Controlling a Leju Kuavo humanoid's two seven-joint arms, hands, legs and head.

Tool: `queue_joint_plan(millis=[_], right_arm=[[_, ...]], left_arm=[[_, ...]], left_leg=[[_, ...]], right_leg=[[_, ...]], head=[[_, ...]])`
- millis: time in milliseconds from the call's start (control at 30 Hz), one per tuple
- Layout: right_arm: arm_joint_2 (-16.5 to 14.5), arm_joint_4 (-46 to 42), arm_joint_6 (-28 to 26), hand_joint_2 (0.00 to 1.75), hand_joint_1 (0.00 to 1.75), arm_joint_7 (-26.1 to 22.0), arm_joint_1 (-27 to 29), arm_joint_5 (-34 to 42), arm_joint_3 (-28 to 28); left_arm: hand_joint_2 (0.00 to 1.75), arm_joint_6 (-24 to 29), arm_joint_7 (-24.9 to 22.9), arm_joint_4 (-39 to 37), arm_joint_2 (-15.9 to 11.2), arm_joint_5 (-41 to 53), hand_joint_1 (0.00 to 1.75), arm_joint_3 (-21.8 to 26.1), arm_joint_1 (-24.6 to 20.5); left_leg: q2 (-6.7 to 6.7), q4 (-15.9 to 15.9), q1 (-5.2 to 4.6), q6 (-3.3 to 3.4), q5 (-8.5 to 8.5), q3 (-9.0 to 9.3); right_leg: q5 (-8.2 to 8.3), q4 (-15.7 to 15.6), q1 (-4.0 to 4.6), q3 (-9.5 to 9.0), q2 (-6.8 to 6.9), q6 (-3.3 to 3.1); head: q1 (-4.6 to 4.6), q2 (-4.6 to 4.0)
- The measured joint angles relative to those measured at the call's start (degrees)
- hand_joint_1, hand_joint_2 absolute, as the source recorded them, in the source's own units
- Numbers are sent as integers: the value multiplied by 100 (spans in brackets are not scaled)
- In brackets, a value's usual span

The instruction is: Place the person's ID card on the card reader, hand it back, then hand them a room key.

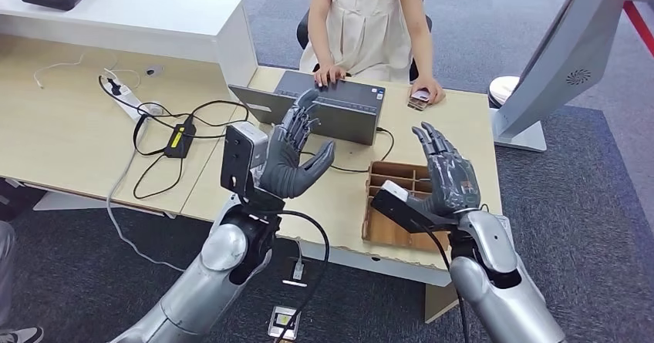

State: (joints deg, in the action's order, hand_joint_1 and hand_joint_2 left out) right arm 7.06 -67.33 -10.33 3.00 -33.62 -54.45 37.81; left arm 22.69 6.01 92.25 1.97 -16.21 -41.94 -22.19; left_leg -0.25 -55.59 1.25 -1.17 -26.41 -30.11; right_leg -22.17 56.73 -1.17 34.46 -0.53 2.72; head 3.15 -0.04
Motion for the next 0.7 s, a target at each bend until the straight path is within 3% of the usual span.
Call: queue_joint_plan(millis=[333,700], right_arm=[[-368,1229,-225,175,0,-152,-432,265,272],[-498,1836,-285,175,0,-174,-586,401,405]], left_arm=[[175,49,54,-224,180,-119,0,-183,-203],[175,122,68,-367,218,-176,0,-283,-220]], left_leg=[[0,0,0,0,0,0],[0,0,0,0,0,0]], right_leg=[[0,0,0,1,0,0],[0,0,0,1,0,0]], head=[[0,-1],[0,0]])
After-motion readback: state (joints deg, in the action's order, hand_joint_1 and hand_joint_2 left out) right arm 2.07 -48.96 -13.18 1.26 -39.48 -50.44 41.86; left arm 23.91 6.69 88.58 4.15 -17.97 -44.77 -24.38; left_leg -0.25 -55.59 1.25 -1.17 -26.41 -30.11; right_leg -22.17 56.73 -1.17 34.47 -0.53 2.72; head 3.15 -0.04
